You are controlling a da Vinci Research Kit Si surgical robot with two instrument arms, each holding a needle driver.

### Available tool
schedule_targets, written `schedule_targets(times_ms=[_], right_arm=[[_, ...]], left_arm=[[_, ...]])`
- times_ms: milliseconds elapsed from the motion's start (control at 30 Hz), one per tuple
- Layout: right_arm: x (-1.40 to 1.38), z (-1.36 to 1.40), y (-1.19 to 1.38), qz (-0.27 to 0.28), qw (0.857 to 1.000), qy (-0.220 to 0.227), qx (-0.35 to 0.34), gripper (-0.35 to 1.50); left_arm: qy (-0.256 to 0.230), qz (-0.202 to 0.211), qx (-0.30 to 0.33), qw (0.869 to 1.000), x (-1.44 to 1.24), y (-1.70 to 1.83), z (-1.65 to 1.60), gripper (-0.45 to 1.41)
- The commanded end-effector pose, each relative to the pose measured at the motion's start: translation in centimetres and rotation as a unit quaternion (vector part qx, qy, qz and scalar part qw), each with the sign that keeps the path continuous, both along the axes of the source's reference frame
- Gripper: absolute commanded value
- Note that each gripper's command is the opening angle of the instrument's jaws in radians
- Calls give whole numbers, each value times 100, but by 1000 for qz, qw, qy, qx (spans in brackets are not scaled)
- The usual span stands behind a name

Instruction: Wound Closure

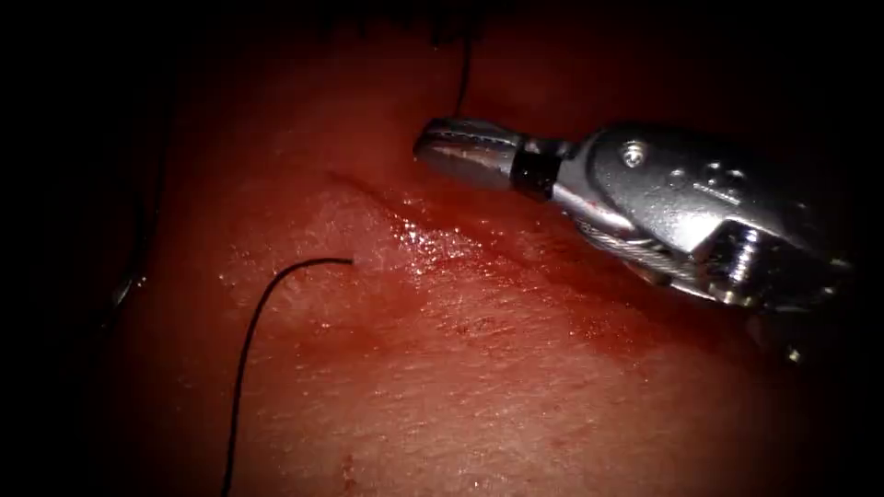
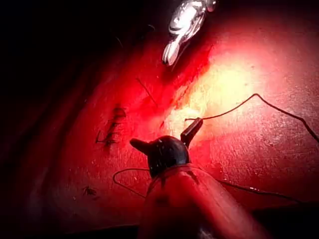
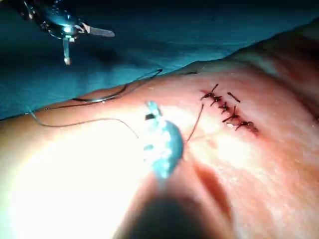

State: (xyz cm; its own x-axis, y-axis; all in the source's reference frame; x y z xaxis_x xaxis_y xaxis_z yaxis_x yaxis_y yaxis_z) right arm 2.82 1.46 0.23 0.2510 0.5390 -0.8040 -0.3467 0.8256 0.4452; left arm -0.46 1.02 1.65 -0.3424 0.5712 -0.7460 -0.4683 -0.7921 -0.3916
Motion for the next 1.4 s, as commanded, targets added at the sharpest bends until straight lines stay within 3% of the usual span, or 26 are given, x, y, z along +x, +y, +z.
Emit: schedule_targets(times_ms=[33, 233, 267, 300, 400, 533, 567, 733, 933, 1200, 1400], right_arm=[[14, 15, -7, -5, 1000, -2, -1, -35], [27, 46, -22, -35, 999, -11, -12, -35], [29, 51, -25, -40, 999, -12, -12, -28], [30, 55, -27, -46, 999, -10, -12, -5], [33, 67, -33, -63, 998, -3, -13, 26], [32, 77, -37, -79, 997, 5, -15, 46], [32, 79, -37, -77, 997, 3, -14, 42], [34, 92, -39, -65, 998, -9, -16, -13], [38, 117, -50, -76, 997, -33, -7, -13], [34, 146, -61, -89, 995, -50, 17, -6], [34, 152, -63, -89, 994, -53, 18, -6]], left_arm=[[-2, 8, -12, 1000, -9, -1, 0, 108], [-12, 25, -34, 999, -25, -5, -29, 104], [-13, 28, -37, 999, -28, -6, -33, 104], [-15, 30, -37, 999, -30, -6, -37, 104], [-22, 34, -33, 999, -39, -10, -47, 104], [-31, 40, -33, 998, -53, -17, -55, 103], [-35, 42, -33, 998, -56, -19, -56, 103], [-46, 50, -34, 997, -67, -25, -58, 94], [-55, 56, -36, 996, -78, -30, -55, 91], [-62, 76, -43, 994, -69, -32, -53, 88], [-59, 100, -71, 991, -65, -34, -51, 69]])
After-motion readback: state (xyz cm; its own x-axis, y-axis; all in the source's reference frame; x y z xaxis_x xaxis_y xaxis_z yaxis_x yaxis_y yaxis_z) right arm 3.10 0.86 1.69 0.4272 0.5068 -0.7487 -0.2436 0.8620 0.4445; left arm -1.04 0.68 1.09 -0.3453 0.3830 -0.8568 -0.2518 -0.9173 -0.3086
